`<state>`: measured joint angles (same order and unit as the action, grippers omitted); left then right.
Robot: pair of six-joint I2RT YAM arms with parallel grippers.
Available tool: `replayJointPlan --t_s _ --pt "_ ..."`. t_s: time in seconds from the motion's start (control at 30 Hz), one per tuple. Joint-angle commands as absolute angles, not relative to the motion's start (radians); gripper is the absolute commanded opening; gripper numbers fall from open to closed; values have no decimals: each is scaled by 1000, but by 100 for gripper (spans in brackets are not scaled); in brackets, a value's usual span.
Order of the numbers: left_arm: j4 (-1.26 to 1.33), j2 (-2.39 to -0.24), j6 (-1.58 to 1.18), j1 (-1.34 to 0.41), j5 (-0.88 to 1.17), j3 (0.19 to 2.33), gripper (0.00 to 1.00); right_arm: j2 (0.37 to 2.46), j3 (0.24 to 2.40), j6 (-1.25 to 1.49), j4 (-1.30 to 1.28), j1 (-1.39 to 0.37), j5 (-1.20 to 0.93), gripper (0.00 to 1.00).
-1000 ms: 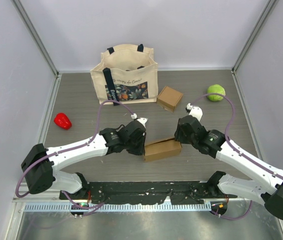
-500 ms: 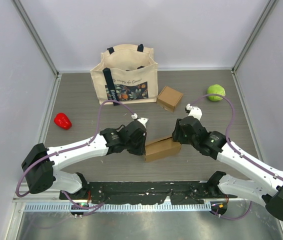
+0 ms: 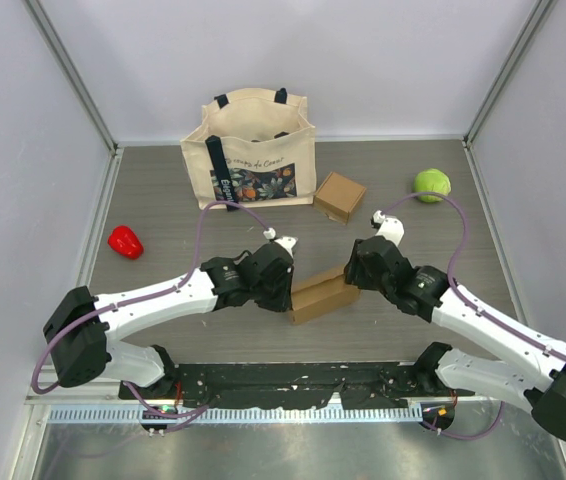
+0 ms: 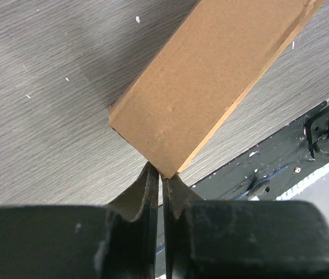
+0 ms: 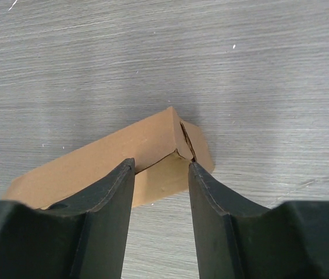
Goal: Fold the paper box
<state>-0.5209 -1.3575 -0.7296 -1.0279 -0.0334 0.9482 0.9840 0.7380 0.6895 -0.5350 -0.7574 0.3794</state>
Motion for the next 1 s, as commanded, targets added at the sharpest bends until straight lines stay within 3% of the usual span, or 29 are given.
replayJointPlan --t_s 0.0,0.13,0.2,0.23,0.33,0.47,0.5,0.53,0.6,0.9,0.97 --pt "-557 -1353 -730 -1037 -37 936 13 945 663 736 -583 -756 400 45" --pt "-591 -1313 -695 -1037 -32 957 38 937 647 736 -561 -756 399 45" --pt "-629 -1255 -674 -1037 -14 982 44 946 649 726 -549 -756 400 45" --pt "-646 -1232 -651 -1037 -11 994 54 954 656 719 -548 -756 402 45" --pt "-712 -1116 -623 -1034 -41 1058 55 966 673 707 -548 -755 397 45" --pt "-626 -1068 -594 -988 -5 1123 42 962 676 701 -545 -756 393 45" --pt "-544 -1090 -603 -973 91 1120 37 962 675 707 -542 -755 394 45" --pt "-508 -1154 -620 -947 135 1120 27 960 673 707 -540 -755 388 45" --pt "-407 -1225 -635 -943 211 1106 17 959 675 712 -541 -755 384 45" --pt "-146 -1367 -670 -940 206 927 9 919 731 697 -563 -727 353 49" --pt "-92 -1364 -695 -942 215 862 8 917 771 664 -565 -677 251 50"
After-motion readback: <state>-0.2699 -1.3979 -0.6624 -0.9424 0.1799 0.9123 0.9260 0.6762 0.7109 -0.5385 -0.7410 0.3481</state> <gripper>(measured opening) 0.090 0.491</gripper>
